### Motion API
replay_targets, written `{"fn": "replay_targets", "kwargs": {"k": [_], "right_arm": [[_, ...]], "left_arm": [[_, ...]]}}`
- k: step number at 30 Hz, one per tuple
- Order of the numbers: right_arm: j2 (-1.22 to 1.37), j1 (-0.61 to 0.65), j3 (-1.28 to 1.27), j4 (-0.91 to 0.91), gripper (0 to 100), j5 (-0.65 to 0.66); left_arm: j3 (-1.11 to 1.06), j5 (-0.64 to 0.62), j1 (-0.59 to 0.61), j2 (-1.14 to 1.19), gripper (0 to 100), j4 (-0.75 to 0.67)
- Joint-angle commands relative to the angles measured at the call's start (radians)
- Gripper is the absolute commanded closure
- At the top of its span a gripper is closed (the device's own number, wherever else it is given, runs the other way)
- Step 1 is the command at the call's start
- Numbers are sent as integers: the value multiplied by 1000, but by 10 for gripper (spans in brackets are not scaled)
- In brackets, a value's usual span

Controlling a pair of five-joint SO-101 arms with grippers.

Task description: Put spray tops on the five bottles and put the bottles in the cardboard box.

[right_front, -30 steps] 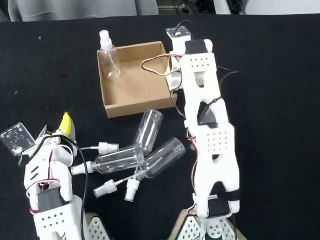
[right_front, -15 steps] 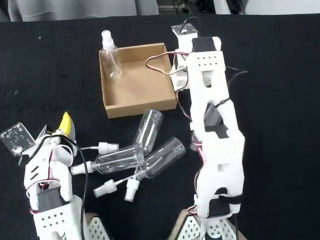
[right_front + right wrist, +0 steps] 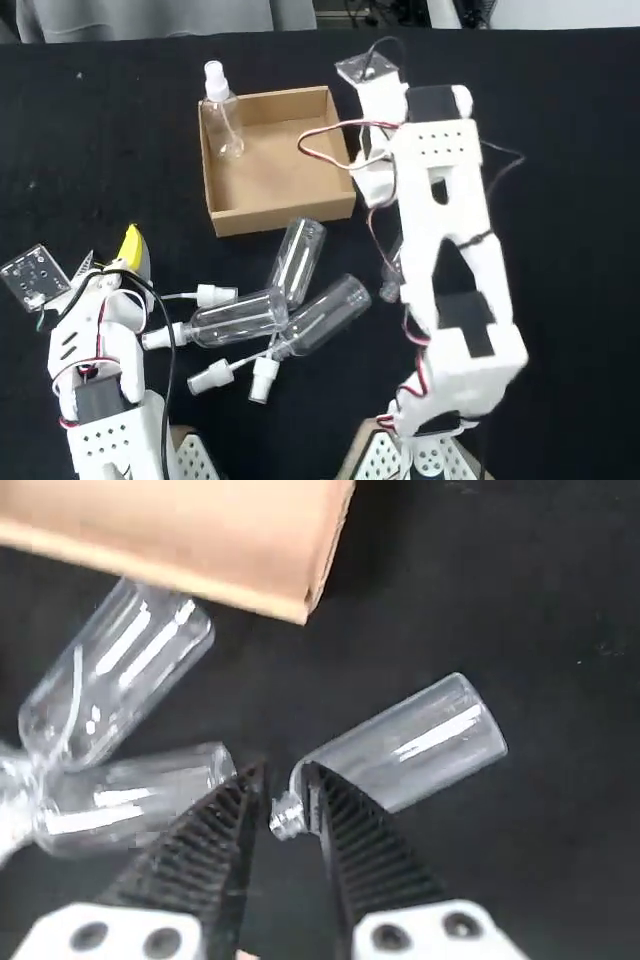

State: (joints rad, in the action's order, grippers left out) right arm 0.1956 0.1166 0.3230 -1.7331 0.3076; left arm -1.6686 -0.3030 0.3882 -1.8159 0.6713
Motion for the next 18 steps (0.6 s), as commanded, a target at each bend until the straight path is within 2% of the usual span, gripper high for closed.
{"fn": "replay_targets", "kwargs": {"k": [1,4,8,11,15,18], "right_arm": [[-119,-40,-44,-26,975,81],[-151,-52,-93,-28,905,157],[-174,-103,-151,-28,811,333],[-176,-150,-173,-28,734,514],[-177,-224,-194,-28,625,825],[-177,-270,-193,-26,577,1016]], "left_arm": [[4,-8,10,-9,779,-20],[4,-8,10,-9,779,-20],[2,-6,10,-8,779,-20],[2,-6,10,-8,779,-20],[2,-6,10,-8,779,-20],[2,-6,10,-8,779,-20]]}}
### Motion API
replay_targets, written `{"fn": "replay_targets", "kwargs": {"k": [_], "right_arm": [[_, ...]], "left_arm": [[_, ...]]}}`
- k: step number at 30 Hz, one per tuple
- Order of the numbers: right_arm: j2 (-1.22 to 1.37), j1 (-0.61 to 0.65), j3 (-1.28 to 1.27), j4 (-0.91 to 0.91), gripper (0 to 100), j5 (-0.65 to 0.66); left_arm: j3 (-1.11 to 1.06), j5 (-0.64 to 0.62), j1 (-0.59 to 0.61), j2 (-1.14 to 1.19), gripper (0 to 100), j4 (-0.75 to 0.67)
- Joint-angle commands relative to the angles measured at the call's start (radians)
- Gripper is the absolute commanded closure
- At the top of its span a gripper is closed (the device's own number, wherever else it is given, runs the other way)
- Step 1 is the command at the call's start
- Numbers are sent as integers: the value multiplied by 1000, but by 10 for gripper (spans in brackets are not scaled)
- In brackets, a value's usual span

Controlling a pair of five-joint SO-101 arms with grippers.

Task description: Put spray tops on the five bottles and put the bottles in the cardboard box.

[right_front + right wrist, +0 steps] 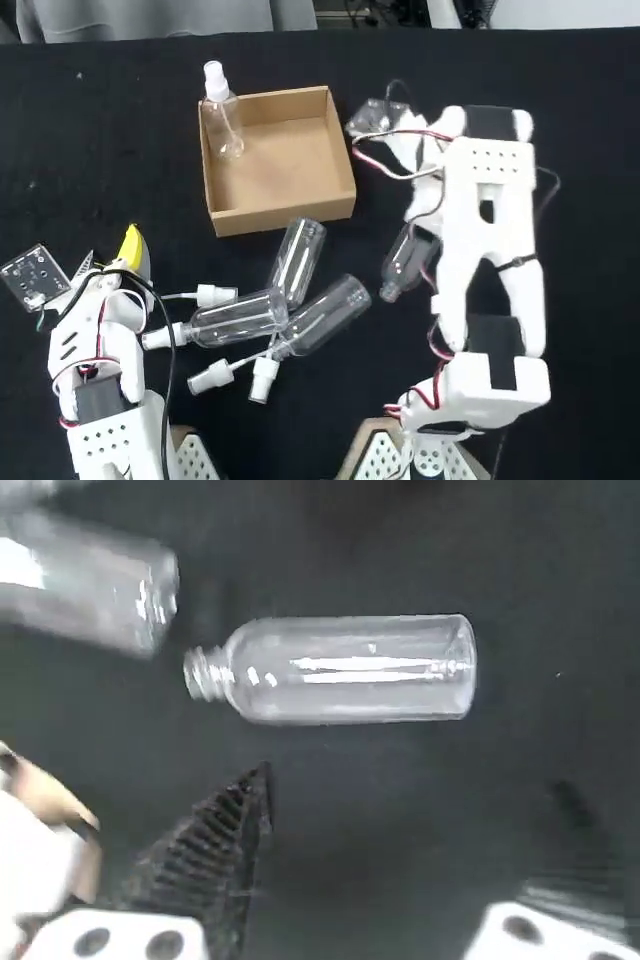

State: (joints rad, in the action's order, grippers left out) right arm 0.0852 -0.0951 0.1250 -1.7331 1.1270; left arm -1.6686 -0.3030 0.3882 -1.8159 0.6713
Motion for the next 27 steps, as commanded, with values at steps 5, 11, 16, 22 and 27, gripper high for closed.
{"fn": "replay_targets", "kwargs": {"k": [5,11,16,22,27], "right_arm": [[-59,-83,2,-26,569,371],[-67,-80,-71,-26,570,485],[-81,-86,-143,-25,570,560],[-199,-54,-328,117,569,583],[-268,-6,-529,302,568,583]], "left_arm": [[2,-6,10,-8,779,-20],[2,-6,10,-8,779,-20],[2,-6,10,-8,779,-20],[2,-6,10,-8,779,-20],[2,-6,10,-8,779,-20]]}}
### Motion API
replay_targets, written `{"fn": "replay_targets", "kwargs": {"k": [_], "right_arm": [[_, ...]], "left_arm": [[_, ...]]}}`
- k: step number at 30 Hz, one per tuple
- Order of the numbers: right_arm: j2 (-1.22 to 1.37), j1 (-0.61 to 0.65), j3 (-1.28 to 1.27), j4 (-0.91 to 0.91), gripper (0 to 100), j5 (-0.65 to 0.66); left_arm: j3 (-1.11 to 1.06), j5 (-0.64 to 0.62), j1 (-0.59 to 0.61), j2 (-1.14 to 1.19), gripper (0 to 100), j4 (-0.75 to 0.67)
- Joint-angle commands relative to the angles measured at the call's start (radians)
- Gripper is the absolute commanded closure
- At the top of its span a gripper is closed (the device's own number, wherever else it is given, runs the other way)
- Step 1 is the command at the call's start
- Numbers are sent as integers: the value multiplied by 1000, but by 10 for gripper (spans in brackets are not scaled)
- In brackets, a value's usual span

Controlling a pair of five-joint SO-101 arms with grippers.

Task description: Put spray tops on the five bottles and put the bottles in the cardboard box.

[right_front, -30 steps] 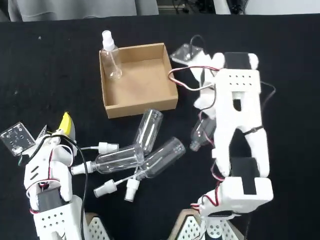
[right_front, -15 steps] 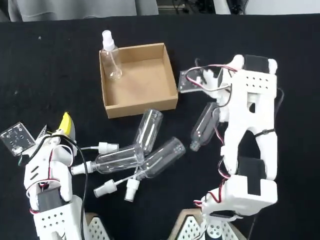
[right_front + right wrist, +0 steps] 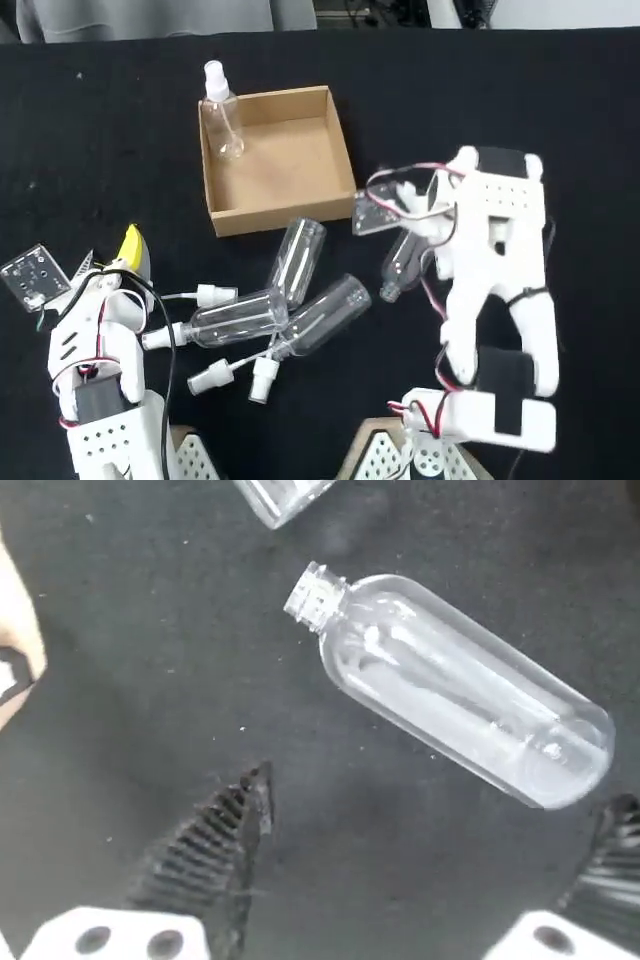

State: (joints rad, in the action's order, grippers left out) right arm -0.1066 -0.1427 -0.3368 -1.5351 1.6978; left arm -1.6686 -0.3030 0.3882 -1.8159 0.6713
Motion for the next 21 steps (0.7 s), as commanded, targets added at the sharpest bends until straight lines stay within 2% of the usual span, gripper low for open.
{"fn": "replay_targets", "kwargs": {"k": [1,21], "right_arm": [[-81,49,-94,132,568,12],[-85,81,-369,445,571,8]], "left_arm": [[2,-6,10,-8,779,-20],[2,-6,10,-8,779,-20]]}}
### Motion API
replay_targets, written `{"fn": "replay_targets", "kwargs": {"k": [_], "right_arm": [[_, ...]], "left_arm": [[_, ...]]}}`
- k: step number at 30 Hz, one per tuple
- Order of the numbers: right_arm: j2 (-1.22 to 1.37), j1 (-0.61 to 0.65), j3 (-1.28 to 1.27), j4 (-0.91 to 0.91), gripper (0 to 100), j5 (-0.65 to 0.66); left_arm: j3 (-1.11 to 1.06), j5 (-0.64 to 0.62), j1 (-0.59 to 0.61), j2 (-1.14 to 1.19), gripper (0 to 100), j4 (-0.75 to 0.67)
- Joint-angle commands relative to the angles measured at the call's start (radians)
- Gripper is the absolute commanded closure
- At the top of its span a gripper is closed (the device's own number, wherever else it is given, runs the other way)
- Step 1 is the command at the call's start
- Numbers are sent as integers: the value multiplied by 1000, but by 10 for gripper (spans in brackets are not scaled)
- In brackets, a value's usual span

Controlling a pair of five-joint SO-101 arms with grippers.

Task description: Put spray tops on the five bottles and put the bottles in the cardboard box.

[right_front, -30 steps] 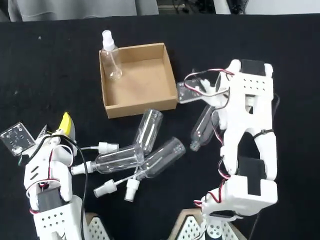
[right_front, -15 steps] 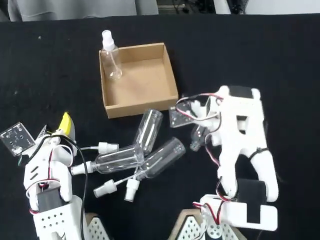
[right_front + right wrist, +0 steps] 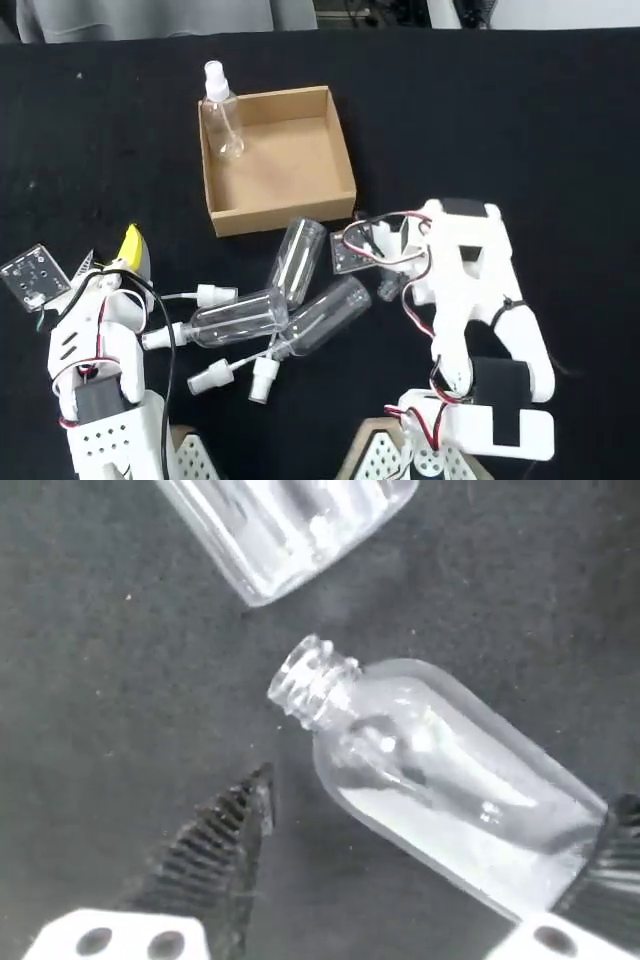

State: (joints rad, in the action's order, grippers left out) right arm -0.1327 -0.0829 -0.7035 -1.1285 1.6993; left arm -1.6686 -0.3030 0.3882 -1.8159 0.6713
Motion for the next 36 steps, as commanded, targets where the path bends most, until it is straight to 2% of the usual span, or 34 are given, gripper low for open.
{"fn": "replay_targets", "kwargs": {"k": [1,9,16,23,29,36], "right_arm": [[-59,21,-4,37,571,5],[-59,21,-2,34,571,-48],[-59,44,-4,34,576,-161],[-59,77,-4,29,713,-267],[-59,77,1,29,722,-393],[-59,77,2,29,723,-617]], "left_arm": [[2,-6,10,-8,779,-20],[2,-6,10,-8,779,-20],[2,-6,10,-8,779,-20],[2,-6,10,-8,779,-20],[2,-6,10,-8,779,-20],[2,-6,10,-8,779,-20]]}}
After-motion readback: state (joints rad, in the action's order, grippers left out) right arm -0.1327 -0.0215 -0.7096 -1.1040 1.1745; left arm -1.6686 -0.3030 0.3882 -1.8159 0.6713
